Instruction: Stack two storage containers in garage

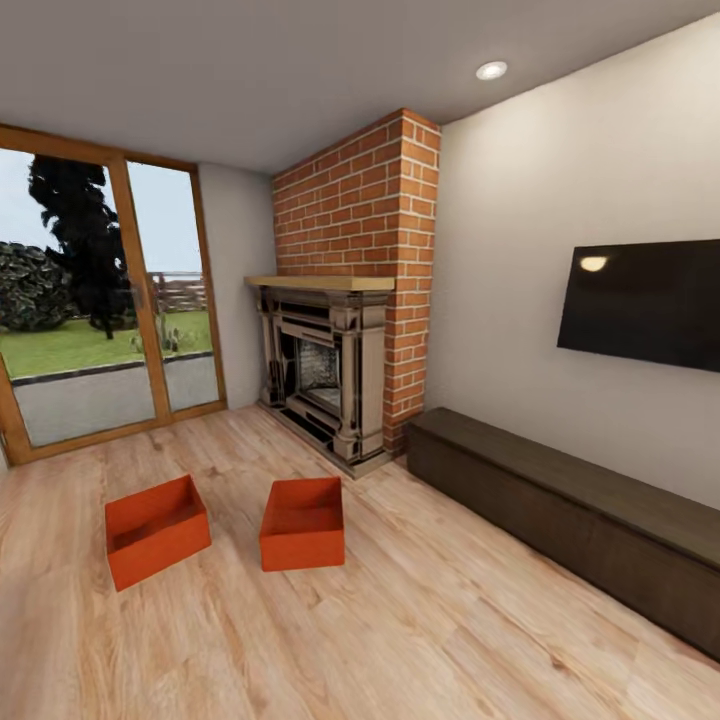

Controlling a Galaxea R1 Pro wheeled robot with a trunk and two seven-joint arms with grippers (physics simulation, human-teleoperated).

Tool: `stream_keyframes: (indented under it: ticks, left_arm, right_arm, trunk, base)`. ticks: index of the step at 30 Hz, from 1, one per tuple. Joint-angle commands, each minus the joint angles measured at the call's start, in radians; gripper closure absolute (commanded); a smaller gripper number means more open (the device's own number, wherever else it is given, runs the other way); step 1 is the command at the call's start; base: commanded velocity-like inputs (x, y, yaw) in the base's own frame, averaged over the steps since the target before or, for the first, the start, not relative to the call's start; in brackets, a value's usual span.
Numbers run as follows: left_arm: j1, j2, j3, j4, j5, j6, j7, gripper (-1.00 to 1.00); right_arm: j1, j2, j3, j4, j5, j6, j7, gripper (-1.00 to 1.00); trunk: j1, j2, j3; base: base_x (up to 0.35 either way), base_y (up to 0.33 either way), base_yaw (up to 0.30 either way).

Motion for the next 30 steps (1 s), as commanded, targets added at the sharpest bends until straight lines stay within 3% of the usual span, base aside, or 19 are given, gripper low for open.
stream_keyframes:
  ticks: [1, 8, 21, 30]
  left_arm:
    - [0.0, 0.0, 0.0, -0.001, 0.006, -0.002, 0.001, -1.0]
    - [0.0, 0.0, 0.0, -0.001, 0.005, -0.002, 0.001, -1.0]
    - [0.0, 0.0, 0.0, -0.001, 0.005, -0.003, 0.001, -1.0]
    - [0.001, 0.0, 0.0, -0.002, 0.004, -0.005, 0.001, -1.0]
  right_arm:
    - [-0.001, 0.001, 0.009, 0.003, -0.01, -0.006, 0.0, -1.0]
    - [-0.001, 0.0, 0.008, 0.003, -0.01, -0.007, 0.0, -1.0]
    - [-0.001, -0.001, 0.008, 0.003, -0.011, -0.011, -0.002, -1.0]
    - [-0.001, -0.002, 0.008, 0.003, -0.01, -0.014, -0.001, -1.0]
  trunk:
    - [0.001, -0.001, -0.001]
    - [0.001, -0.001, -0.001]
    - [0.001, -0.001, -0.001]
    - [0.001, -0.001, -0.001]
  base:
    - [0.322, 0.092, 0.0]
    - [0.322, 0.094, 0.026]
    - [0.322, 0.094, 0.238]
    - [0.319, 0.082, 0.04]
